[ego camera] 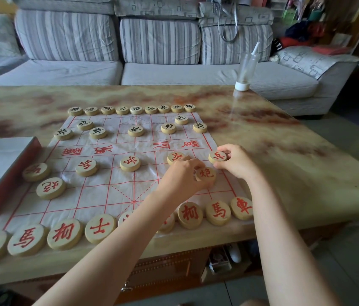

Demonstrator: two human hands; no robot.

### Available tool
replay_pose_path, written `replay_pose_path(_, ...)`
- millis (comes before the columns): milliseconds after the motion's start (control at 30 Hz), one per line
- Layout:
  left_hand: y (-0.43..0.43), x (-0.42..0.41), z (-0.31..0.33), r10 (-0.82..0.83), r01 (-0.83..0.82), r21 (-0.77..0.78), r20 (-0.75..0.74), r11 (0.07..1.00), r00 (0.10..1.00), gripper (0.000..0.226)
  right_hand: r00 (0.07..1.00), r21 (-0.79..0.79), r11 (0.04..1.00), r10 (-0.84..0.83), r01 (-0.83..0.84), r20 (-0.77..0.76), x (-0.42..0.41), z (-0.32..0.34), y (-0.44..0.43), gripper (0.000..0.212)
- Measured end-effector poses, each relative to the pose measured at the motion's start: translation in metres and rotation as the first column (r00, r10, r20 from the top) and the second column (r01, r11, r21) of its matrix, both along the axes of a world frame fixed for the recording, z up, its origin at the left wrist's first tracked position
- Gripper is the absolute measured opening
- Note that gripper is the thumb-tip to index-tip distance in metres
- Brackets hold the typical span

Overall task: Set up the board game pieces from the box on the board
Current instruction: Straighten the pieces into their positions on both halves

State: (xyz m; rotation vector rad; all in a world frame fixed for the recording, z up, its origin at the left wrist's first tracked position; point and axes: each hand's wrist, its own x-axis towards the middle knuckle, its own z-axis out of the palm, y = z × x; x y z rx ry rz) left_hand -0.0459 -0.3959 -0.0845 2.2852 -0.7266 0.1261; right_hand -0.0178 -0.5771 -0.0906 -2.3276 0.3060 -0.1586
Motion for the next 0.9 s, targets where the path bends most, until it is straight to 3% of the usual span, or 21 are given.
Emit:
replay_pose_path(300, 0.003, -0.001, 0.008, 0.019, -0.019, 0.000, -0.024, 1.000, 1.000, 0.058, 1.000, -0.013, 1.000, 0.023, -0.023, 0.020, -0.015, 0.020, 0.008, 0.062)
replay_pose_path(467, 0.037, 0.003, 0.026, 0.058, -0.061, 0.058, 0.038, 0.996, 0.998, 0.031, 0.993, -0.037, 0.996, 0.081, -0.078, 0.088, -0.015, 0.035, 0.036, 0.049)
replay_pose_path(633, 0.102, 0.010, 0.033, 0.169, -0.187, 0.194, 0.108, 0.963, 0.980, 0.026, 0.974, -0.117, 0.968, 0.226, -0.220, 0.034, -0.017, 0.041, 0.066, 0.039)
replay_pose_path(900, 0.142, 0.025, 0.025, 0.310, -0.324, 0.263, 0.098, 0.909, 0.946, 0.030, 0.956, -0.168, 0.941, 0.288, -0.292, -0.050, -0.015, 0.045, 0.086, 0.047)
